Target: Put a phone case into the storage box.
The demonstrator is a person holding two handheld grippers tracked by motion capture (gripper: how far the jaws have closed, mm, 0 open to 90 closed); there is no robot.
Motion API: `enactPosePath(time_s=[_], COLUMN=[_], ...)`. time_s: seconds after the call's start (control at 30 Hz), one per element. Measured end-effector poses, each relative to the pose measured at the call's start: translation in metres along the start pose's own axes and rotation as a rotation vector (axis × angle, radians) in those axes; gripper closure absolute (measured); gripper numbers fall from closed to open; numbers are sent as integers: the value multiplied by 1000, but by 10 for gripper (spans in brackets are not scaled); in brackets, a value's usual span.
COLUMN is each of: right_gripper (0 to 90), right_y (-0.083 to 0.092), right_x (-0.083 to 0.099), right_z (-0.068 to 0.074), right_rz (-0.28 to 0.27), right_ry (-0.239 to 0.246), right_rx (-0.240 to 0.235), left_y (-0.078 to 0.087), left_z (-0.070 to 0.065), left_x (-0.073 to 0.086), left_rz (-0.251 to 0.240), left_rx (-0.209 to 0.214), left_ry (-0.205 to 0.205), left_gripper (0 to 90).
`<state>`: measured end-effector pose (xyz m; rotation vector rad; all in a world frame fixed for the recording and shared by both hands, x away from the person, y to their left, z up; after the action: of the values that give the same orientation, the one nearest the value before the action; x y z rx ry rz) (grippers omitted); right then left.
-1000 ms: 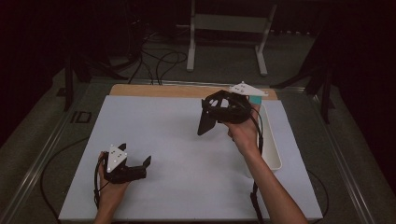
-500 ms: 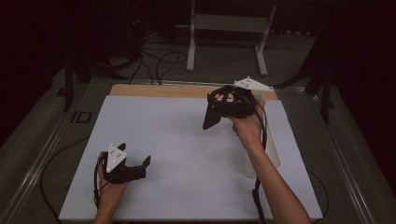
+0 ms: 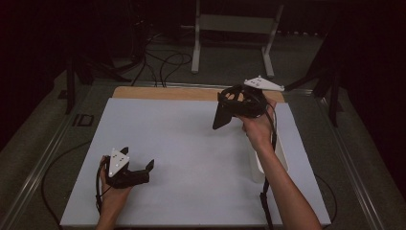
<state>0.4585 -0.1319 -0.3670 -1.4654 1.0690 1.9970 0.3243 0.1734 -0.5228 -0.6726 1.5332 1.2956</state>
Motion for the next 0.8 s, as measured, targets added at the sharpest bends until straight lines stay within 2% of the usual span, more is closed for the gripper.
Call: enactPosePath(time_s=[0.8], right_gripper=[137], right_y=[4], right_x=[-3], right_z=[-27], right_rz=[4], right_ry=[-12], right_rx=[70], left_y=[0], left_z=[-1], left_x=[0], left_rz=[3], left_rx=[0], left_ry=[0], left_gripper=[6])
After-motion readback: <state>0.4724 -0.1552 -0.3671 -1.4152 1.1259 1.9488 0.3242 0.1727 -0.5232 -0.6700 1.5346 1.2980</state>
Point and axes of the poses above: each handheld gripper's, and its own axes: y roughly backward along the jaws, x roughly out of its underside, z roughly to its left, the point moved 8 cm from there along -y, roughly forward along the jaws, and after that the axes turned 7 degrees about -x, right-handed, at the moved point
